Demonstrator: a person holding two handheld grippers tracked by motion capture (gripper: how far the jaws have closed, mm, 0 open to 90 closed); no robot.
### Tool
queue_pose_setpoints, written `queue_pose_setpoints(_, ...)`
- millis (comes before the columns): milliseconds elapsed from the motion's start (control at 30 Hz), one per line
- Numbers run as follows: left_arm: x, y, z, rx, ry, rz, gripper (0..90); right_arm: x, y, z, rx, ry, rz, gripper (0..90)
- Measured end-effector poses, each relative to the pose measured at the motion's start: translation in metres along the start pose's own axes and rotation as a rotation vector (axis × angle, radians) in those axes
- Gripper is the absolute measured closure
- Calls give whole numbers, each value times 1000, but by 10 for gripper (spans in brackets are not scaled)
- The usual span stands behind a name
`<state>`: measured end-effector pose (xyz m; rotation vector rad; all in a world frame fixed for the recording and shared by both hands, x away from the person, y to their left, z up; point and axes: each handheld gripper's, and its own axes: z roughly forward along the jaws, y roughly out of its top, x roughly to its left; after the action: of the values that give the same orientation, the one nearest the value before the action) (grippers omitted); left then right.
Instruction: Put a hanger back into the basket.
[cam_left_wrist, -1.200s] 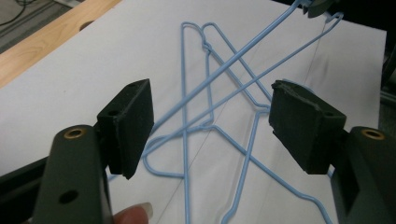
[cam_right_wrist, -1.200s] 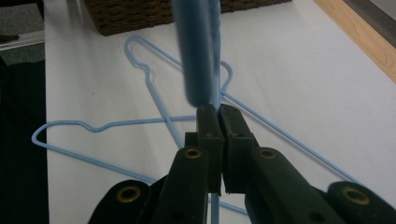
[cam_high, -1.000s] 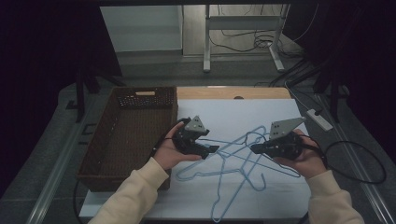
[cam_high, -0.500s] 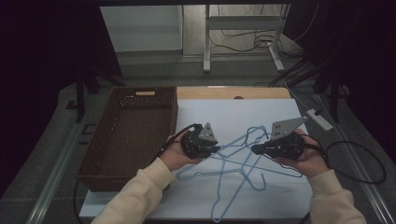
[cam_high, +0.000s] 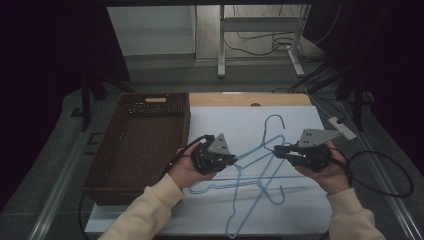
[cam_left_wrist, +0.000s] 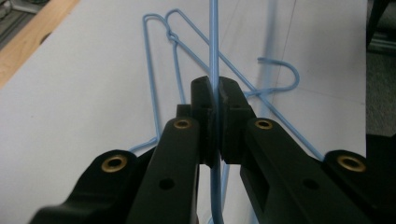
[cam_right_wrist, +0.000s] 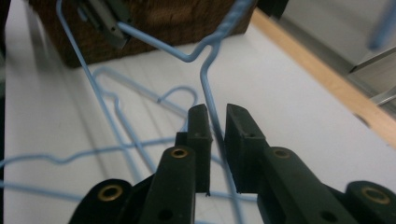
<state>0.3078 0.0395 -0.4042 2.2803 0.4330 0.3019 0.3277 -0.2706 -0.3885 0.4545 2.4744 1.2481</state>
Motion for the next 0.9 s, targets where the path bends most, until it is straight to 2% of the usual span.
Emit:
queue_pose_setpoints(100,1,-1,-6,-17,10,-28,865,1,-4,-8,-77,-48,49,704)
queue_pose_setpoints(200,2,-2,-12,-31,22,-49,865,2,-8,-15,-124,-67,89,630)
queue_pose_setpoints(400,6,-6,-25,-81,50,-101,865,5,-22,-15,-116,-102,151,470)
queue_pose_setpoints(567,11,-11,-39,-118,75,-136,865,8,-35,-11,-104,-141,194,387)
queue_pose_setpoints(667,15,-15,-49,-146,86,-159,865,10,-41,-9,-105,-158,205,363)
queue_pose_setpoints(900,23,-26,-76,-223,123,-216,865,15,-53,-1,-90,-154,222,338)
